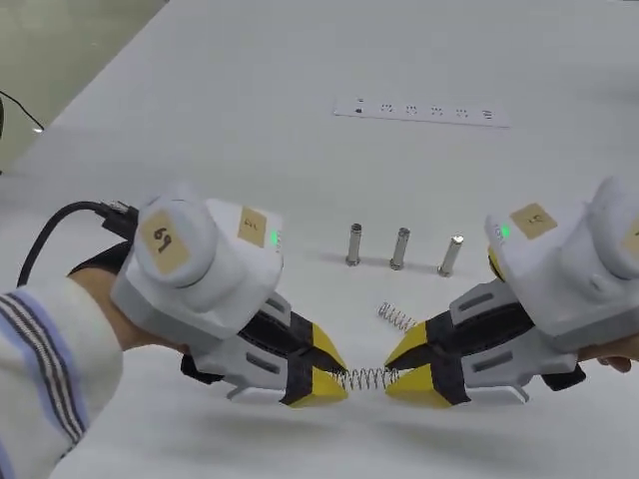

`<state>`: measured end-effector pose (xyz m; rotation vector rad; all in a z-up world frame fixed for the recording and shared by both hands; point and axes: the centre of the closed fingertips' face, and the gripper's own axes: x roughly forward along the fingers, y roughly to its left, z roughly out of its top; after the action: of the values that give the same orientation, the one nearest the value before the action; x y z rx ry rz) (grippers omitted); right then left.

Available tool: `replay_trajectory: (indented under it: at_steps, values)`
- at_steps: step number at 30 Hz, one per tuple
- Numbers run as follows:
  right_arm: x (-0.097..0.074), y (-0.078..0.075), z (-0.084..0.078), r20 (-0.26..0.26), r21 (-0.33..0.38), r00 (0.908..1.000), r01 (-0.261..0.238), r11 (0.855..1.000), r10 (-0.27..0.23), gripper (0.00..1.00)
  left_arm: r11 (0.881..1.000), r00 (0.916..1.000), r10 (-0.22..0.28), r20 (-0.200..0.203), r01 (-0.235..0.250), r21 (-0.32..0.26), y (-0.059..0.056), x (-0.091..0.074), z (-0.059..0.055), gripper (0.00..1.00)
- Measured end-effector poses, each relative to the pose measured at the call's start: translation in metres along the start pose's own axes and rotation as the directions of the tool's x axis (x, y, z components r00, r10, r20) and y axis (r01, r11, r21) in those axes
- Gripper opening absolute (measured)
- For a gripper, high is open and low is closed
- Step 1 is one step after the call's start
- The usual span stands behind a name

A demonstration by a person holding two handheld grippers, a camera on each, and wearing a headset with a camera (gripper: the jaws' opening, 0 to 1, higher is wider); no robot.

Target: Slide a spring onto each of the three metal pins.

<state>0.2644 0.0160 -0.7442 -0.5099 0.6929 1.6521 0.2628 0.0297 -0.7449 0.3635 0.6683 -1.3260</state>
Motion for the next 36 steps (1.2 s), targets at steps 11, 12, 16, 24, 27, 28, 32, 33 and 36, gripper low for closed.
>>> replay_trajectory:
  at_steps: [11, 12, 16, 24, 27, 28, 32, 33, 36]
  values:
    - [-0.007, 0.0, 0.002, -0.102, -0.079, 0.9948, 0.001, 0.997, -0.009, 0.08, 0.999, 0.9981, 0.024, 0.057, -0.023, -0.023, -0.001, 0.003, 0.005, 0.02]
    - [-0.008, 0.0, 0.003, -0.11, -0.088, 0.9939, 0.002, 0.996, -0.011, 0.08, 0.999, 0.9979, 0.026, 0.06, -0.025, -0.024, 0.0, 0.004, 0.005, 0.02]
    - [-0.012, 0.0, 0.008, -0.123, -0.093, 0.9924, -0.001, 0.996, -0.011, 0.08, 0.999, 0.9966, 0.035, 0.075, -0.033, -0.028, -0.001, 0.005, 0.006, 0.02]
    - [-0.019, 0.0, 0.018, -0.178, -0.139, 0.9839, -0.013, 0.99, -0.012, 0.08, 0.999, 0.9937, 0.039, 0.105, -0.037, -0.025, 0.0, 0.005, 0.01, 0.02]
    - [-0.022, -0.002, 0.023, -0.203, -0.177, 0.9788, -0.01, 0.984, -0.027, 0.08, 0.999, 0.9911, 0.048, 0.124, -0.045, -0.029, 0.003, 0.002, 0.014, 0.02]
    - [-0.023, -0.003, 0.024, -0.21, -0.188, 0.9773, -0.009, 0.982, -0.031, 0.08, 0.998, 0.9903, 0.053, 0.129, -0.05, -0.027, 0.004, 0.002, 0.015, 0.02]
    - [-0.026, -0.005, 0.028, -0.232, -0.213, 0.972, -0.011, 0.977, -0.04, 0.08, 0.997, 0.9875, 0.07, 0.141, -0.067, -0.027, 0.006, 0.002, 0.019, 0.02]
    - [-0.026, -0.005, 0.027, -0.241, -0.216, 0.9695, -0.012, 0.976, -0.041, 0.08, 0.997, 0.9869, 0.072, 0.145, -0.068, -0.029, 0.006, 0.002, 0.019, 0.02]
    - [-0.027, -0.005, 0.027, -0.258, -0.232, 0.9651, -0.019, 0.973, -0.042, 0.08, 0.997, 0.9861, 0.075, 0.148, -0.072, -0.026, 0.006, 0.003, 0.021, 0.02]
